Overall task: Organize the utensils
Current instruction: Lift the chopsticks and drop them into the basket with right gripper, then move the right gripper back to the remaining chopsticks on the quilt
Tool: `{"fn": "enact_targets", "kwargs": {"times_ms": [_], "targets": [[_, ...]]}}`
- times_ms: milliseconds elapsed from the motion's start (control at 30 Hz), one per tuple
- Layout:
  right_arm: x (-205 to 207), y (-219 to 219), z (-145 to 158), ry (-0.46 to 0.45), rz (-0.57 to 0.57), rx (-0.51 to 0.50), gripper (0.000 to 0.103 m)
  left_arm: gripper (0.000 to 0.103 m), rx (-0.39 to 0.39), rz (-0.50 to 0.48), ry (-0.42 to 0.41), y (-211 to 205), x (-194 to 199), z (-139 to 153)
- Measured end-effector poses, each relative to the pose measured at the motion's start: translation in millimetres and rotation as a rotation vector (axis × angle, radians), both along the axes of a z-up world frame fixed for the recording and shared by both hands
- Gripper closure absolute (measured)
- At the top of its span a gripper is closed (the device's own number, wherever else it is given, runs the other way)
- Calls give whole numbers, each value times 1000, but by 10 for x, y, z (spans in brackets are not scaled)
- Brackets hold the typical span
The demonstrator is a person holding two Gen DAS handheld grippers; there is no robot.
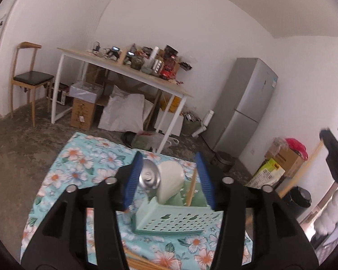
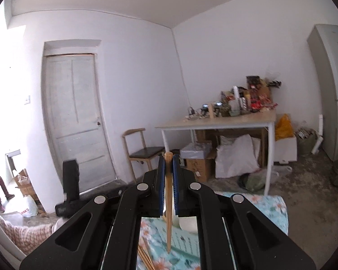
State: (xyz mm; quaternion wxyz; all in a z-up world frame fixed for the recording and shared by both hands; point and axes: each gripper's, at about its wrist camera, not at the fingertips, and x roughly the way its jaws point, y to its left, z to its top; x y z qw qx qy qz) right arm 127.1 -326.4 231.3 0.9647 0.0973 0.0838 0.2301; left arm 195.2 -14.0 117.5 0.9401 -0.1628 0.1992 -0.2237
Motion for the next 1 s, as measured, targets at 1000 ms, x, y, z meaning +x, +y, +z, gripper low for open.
{"fn": "enact_targets", "kwargs": {"times_ms": [1000], "targets": [[1128,933,-477,123,41,-361,89,16,162,161,148,590,-846,-933]]}}
